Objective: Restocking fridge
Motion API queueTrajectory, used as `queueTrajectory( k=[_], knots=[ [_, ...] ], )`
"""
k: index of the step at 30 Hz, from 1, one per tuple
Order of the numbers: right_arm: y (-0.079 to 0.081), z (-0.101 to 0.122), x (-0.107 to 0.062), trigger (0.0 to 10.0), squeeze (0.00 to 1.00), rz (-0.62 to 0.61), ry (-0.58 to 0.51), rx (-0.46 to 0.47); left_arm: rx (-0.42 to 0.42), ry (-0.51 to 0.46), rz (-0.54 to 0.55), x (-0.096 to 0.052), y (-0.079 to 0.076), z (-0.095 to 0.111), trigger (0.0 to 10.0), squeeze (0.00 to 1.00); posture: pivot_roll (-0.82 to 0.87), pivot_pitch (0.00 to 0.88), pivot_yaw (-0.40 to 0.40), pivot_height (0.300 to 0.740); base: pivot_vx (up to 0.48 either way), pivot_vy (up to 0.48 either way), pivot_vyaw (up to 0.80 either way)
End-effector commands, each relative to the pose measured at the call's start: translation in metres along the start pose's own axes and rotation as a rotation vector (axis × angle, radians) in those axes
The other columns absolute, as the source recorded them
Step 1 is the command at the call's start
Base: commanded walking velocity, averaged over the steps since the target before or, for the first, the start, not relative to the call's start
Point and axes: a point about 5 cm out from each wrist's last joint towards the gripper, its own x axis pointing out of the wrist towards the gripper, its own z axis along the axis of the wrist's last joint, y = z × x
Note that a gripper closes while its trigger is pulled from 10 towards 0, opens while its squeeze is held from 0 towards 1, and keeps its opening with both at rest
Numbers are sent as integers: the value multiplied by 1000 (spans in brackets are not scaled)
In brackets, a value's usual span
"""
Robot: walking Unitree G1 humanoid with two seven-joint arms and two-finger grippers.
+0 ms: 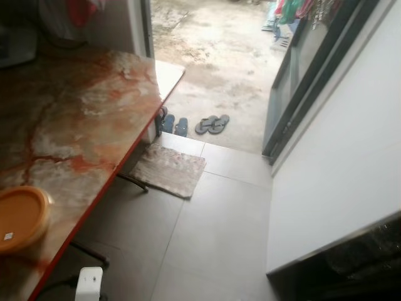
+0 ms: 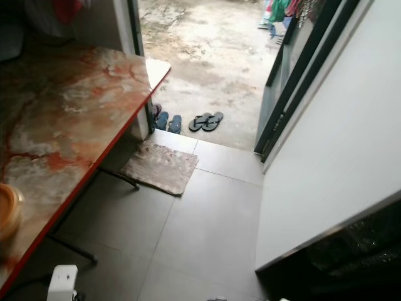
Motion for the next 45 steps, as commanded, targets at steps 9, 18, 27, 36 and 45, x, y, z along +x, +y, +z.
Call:
queueTrajectory(
  k=[9,18,27,36,45],
  knots=[
    [0,-7,-1,10000,0,3,24,-7,6,55,20,-4,7,-17,10000,0,79,156,-8,740,0,0,-745],
    [2,-8,-1,10000,0,-3,20,12,13,55,15,-3,10,-13,10000,0,53,153,11,740,0,0,-744],
    [4,-7,-1,10000,0,-5,18,23,18,22,-9,1,5,2,10000,0,40,129,15,740,0,0,-744],
    [14,-9,0,10000,0,9,10,55,68,28,-21,1,10,3,10000,0,48,99,76,740,0,0,-744],
    [24,-14,0,10000,0,16,18,91,117,22,-12,2,22,9,10000,0,33,75,107,740,0,0,-744]
  ],
)
